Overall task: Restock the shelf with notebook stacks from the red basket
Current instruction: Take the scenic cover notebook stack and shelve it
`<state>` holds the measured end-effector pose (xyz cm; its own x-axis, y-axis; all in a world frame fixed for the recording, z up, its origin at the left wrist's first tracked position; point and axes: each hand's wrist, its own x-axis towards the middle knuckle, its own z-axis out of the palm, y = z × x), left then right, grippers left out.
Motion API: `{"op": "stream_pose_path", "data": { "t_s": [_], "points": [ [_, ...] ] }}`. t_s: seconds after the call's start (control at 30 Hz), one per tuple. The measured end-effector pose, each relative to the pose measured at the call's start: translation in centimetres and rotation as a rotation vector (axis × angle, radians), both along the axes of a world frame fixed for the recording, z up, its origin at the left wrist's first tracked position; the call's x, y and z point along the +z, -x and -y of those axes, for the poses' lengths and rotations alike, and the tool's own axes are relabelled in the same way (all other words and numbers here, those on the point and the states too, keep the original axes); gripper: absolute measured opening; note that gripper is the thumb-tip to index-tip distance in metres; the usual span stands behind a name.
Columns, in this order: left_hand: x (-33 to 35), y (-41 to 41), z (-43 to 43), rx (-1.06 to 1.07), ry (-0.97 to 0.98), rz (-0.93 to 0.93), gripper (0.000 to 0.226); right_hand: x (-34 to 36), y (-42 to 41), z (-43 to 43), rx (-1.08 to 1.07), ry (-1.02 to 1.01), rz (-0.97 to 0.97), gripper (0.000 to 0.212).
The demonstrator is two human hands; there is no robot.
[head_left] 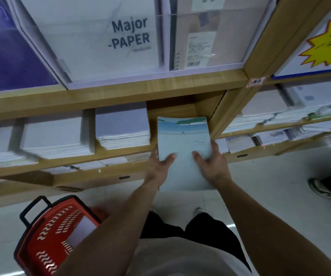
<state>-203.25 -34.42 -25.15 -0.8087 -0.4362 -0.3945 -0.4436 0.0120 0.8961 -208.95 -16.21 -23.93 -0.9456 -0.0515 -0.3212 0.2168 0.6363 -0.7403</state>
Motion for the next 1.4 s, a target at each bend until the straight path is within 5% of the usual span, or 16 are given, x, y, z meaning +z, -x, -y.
{"op": "stream_pose_path", "data": {
  "t_s": [0.73,0.93,1.07,1.3,1.4],
  "points": [
    [-6.4,3.9,0.5,0.155,0.016,0.117,0.065,-8.3,4.3,-0.5,0.102,0.169,0.062,0.067],
    [-4.5,2.8,-0.3,0.213,-0.152,0.226,0.047,-7.8,3.5,-0.6,0.11,0.188,0.058,0.063],
    [-5.3,0.6,-2.5,0.215,-0.04,0.183,0.035,-7.7,3.0,-0.4,0.074,0.193,0.028,0.061],
    [-6.5,3.3,-1.6,0.333,0.066,0.192,0.074,-7.0,5.6,1.4,0.039,0.182,-0.073,0.058],
    [-4.9,5.1,-0.1,0.313,0.057,0.218,0.052,-6.7,7.4,2.7,0.011,0.205,-0.012,0.058]
  ]
}}
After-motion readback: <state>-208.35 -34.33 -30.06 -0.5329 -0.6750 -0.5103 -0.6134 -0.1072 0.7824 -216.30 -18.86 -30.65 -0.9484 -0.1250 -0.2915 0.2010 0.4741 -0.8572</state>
